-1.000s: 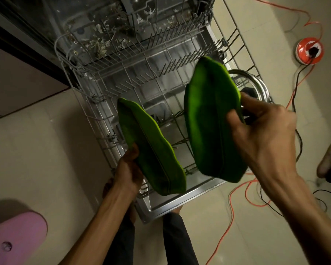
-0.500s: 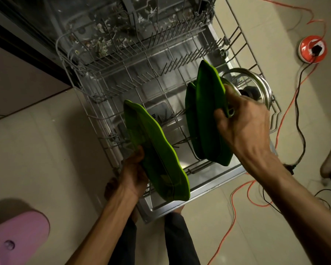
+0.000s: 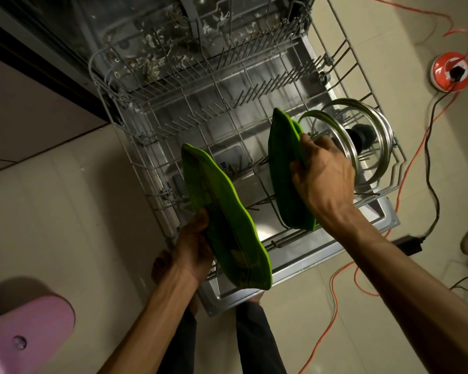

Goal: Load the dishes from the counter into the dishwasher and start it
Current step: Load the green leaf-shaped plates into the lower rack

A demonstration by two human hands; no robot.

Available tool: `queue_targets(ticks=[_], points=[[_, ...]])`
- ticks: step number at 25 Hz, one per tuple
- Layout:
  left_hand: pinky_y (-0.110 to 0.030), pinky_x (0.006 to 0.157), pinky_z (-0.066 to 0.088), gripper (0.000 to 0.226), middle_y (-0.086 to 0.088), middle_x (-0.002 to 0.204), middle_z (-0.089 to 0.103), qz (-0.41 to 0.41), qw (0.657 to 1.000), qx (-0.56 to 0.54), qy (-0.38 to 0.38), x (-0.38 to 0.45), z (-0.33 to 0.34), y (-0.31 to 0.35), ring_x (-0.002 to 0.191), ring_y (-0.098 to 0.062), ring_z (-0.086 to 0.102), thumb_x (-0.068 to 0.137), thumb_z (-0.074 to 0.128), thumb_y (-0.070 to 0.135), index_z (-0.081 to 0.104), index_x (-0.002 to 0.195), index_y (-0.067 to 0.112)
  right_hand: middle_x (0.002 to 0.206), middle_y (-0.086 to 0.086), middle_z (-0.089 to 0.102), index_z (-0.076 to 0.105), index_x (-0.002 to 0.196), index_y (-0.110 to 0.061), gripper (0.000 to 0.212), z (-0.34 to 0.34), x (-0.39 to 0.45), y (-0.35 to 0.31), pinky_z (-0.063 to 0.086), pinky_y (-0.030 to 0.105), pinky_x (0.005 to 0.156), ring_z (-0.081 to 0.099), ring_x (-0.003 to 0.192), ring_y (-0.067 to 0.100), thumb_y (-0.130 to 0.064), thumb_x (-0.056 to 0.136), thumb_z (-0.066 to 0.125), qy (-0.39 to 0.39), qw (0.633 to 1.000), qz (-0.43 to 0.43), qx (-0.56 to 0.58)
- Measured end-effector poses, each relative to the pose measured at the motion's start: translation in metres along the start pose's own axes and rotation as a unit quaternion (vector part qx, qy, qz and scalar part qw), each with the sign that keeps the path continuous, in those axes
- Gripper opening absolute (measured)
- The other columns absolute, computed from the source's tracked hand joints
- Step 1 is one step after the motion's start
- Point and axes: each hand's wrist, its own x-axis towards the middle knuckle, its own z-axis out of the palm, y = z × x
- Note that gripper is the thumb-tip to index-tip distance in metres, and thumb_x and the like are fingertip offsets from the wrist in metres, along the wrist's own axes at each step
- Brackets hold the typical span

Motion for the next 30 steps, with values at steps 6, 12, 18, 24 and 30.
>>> queue_targets(ticks=[6, 12, 18, 24, 30], points=[[-0.027, 0.053, 0.057, 0.042, -0.006, 0.077, 0.075, 0.0, 0.999, 0.013, -0.035, 0.0, -0.004, 0.0, 0.069, -0.018, 0.073, 0.036, 0.094, 0.033, 0.08, 0.072, 0.015, 0.13, 0.013, 0.049, 0.042, 0.142, -0.006, 0.049, 0.014, 0.003, -0.003, 0.053, 0.033, 0.062, 0.051, 0.072, 0.018, -0.016, 0.097, 0.057, -0.035, 0.998, -0.001, -0.051], [-0.029, 0.053, 0.057, 0.016, -0.007, 0.077, 0.075, 0.001, 1.0, 0.007, -0.014, -0.001, -0.001, 0.0, 0.069, -0.019, 0.073, 0.064, 0.075, 0.027, 0.08, 0.071, 0.014, 0.128, 0.015, 0.05, 0.047, 0.133, -0.003, 0.038, 0.026, -0.001, -0.004, 0.056, 0.035, 0.078, 0.059, 0.087, 0.024, -0.011, 0.097, 0.055, -0.075, 0.996, -0.003, -0.053], [-0.029, 0.054, 0.058, 0.026, -0.007, 0.076, 0.075, 0.004, 1.0, 0.009, -0.022, 0.0, 0.0, -0.004, 0.068, -0.018, 0.073, 0.062, 0.07, 0.026, 0.076, 0.081, 0.009, 0.131, 0.017, 0.049, 0.044, 0.134, -0.001, 0.04, 0.024, 0.0, -0.009, 0.055, 0.034, 0.079, 0.057, 0.087, 0.022, -0.01, 0.097, 0.055, -0.087, 0.994, 0.001, -0.063], [-0.028, 0.053, 0.058, 0.02, -0.005, 0.074, 0.075, 0.014, 1.0, 0.013, -0.025, 0.002, 0.004, -0.005, 0.066, -0.018, 0.073, 0.085, 0.05, 0.018, 0.061, 0.098, 0.006, 0.119, 0.016, 0.052, 0.046, 0.131, -0.002, 0.038, 0.014, -0.006, -0.016, 0.056, 0.044, 0.075, 0.058, 0.088, 0.029, -0.02, 0.098, 0.052, -0.079, 0.995, 0.019, -0.052], [-0.031, 0.057, 0.058, 0.022, -0.011, 0.084, 0.075, 0.019, 0.999, 0.018, -0.025, 0.009, 0.0, -0.008, 0.074, -0.024, 0.074, 0.07, 0.071, 0.025, 0.078, 0.084, 0.01, 0.096, -0.006, 0.06, 0.058, 0.126, -0.011, 0.034, -0.007, -0.054, -0.042, 0.042, 0.009, 0.063, 0.055, 0.07, 0.003, -0.031, 0.101, 0.049, -0.038, 0.991, -0.011, 0.129]])
